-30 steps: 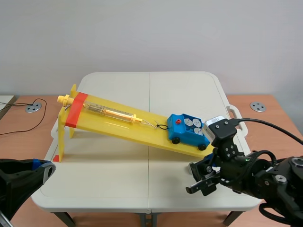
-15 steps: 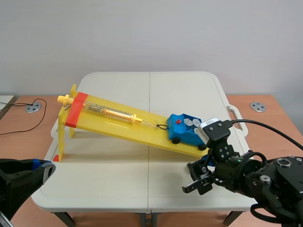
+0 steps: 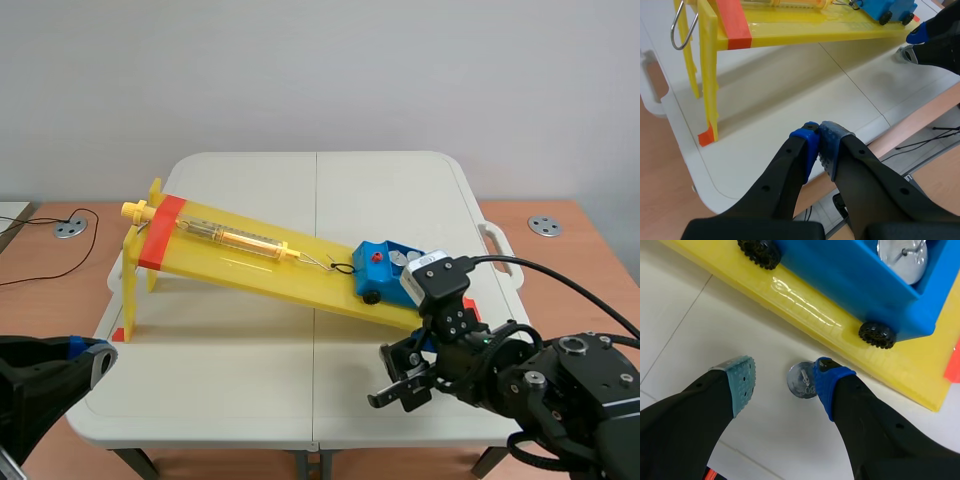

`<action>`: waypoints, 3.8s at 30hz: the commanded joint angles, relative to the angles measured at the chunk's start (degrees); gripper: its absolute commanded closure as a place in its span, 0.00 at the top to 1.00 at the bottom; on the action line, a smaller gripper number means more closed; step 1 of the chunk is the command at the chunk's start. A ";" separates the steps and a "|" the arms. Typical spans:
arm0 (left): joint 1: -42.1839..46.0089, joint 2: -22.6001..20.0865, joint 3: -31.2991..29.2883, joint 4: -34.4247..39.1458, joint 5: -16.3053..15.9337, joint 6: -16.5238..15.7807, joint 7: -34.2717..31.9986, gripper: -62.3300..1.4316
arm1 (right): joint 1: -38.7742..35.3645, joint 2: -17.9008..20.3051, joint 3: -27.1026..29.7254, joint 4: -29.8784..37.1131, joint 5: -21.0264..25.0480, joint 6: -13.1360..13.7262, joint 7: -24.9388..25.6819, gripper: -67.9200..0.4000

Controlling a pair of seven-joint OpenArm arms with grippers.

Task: Place the four metal weights on the blue cart on the ramp.

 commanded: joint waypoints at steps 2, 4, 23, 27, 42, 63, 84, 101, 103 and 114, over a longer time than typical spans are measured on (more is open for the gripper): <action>-1.25 -0.55 -0.44 1.86 -1.77 -1.38 -5.16 0.07 | 5.44 0.31 -0.33 1.36 1.03 -1.75 7.72 0.41; -1.25 -0.55 -0.44 1.86 -1.77 -1.38 -5.16 0.07 | 5.44 0.28 -0.33 1.05 1.03 -1.75 8.00 0.41; -1.25 -0.55 -0.44 1.86 -1.77 -1.38 -5.18 0.07 | 6.88 0.15 -0.33 -0.44 0.59 -1.73 8.31 0.39; -1.25 -0.55 -0.44 1.86 -1.77 -1.38 -5.18 0.07 | 6.91 -0.02 -0.33 -1.09 0.59 -1.73 8.31 0.39; -1.25 -0.55 -0.44 1.86 -1.77 -1.38 -5.33 0.07 | 6.88 -0.15 -1.73 -2.40 0.57 -1.75 7.85 0.36; -1.25 -0.55 -0.44 1.86 -1.77 -1.38 -5.35 0.07 | 6.88 -0.13 -1.70 -2.40 0.17 -2.62 5.68 0.06; -1.25 -0.55 -0.44 1.86 -1.77 -1.38 -5.35 0.07 | 2.54 3.08 -1.68 7.87 2.75 -2.56 2.38 0.02; -1.25 -0.55 -0.44 1.86 -1.77 -1.38 -5.35 0.07 | -10.34 9.55 2.27 26.45 10.49 -2.10 0.24 0.02; -1.25 -0.55 -0.44 1.86 -1.77 -1.38 -5.35 0.07 | -11.45 9.53 3.96 28.30 13.03 -2.08 -0.28 0.02; -1.25 -0.55 -0.44 1.86 -1.77 -1.38 -5.35 0.07 | -12.79 9.27 13.44 34.34 28.04 0.85 -0.48 0.01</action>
